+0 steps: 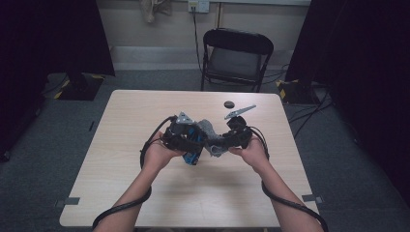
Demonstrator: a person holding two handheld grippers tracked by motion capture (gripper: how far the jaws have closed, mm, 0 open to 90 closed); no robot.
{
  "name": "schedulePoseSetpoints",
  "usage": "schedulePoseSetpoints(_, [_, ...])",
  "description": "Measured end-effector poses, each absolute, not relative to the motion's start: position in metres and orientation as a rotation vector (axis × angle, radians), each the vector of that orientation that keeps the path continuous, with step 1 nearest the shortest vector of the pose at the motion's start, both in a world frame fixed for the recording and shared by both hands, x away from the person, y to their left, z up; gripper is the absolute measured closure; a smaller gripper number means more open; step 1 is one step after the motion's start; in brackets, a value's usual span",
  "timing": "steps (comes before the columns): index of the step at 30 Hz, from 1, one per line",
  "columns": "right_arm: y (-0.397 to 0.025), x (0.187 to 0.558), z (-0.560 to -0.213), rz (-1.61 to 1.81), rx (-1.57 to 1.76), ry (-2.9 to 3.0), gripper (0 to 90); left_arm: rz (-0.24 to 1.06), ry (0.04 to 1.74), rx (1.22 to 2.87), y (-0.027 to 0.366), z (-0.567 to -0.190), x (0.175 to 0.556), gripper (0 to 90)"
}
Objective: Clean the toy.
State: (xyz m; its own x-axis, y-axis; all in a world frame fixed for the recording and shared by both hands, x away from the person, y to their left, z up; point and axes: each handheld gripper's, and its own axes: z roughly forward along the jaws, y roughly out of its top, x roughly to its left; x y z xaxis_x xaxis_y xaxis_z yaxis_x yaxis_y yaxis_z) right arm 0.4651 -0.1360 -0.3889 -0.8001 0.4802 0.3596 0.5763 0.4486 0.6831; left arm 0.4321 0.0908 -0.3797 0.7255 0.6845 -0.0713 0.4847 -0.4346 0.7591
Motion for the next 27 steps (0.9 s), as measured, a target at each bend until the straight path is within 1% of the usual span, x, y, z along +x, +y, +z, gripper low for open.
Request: schedulePoseSetpoints(27, [-0.121, 0.456, -0.416, -1.229, -0.927, -2.574, 70.5, 0.316, 0.904, 2.083, 0.094, -0.375, 0.432, 25.4])
